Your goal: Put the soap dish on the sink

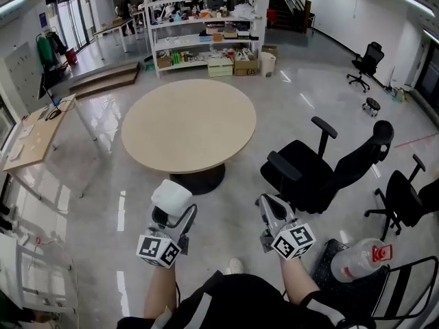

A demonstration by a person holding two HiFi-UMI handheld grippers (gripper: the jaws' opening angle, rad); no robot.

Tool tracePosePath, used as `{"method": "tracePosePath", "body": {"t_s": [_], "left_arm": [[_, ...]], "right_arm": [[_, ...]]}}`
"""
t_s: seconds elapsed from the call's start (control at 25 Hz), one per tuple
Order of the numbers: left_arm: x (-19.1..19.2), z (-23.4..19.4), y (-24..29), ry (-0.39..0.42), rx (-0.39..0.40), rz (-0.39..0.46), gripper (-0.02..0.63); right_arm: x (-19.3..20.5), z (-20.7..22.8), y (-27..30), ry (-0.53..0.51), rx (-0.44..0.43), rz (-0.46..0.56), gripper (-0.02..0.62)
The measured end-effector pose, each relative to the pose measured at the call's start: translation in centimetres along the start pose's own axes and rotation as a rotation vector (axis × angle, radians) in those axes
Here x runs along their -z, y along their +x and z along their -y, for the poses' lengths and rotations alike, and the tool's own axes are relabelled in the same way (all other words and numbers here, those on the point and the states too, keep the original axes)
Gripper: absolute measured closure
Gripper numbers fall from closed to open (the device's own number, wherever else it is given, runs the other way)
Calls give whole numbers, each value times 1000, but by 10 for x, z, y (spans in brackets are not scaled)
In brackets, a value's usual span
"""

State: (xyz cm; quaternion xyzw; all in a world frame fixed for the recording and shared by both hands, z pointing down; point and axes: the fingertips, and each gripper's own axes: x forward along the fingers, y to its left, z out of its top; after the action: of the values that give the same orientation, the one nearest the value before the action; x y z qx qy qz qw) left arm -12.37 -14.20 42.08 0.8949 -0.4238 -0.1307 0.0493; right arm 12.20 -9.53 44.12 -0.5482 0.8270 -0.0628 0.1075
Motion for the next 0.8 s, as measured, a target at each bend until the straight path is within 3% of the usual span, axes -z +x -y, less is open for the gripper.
{"method": "tracePosePath", "body": {"t_s": [0.8], "left_arm": [[8,-34,83,37,-193,33,140]], "right_arm": [[-6,66,124,81,-222,-5,589]]}}
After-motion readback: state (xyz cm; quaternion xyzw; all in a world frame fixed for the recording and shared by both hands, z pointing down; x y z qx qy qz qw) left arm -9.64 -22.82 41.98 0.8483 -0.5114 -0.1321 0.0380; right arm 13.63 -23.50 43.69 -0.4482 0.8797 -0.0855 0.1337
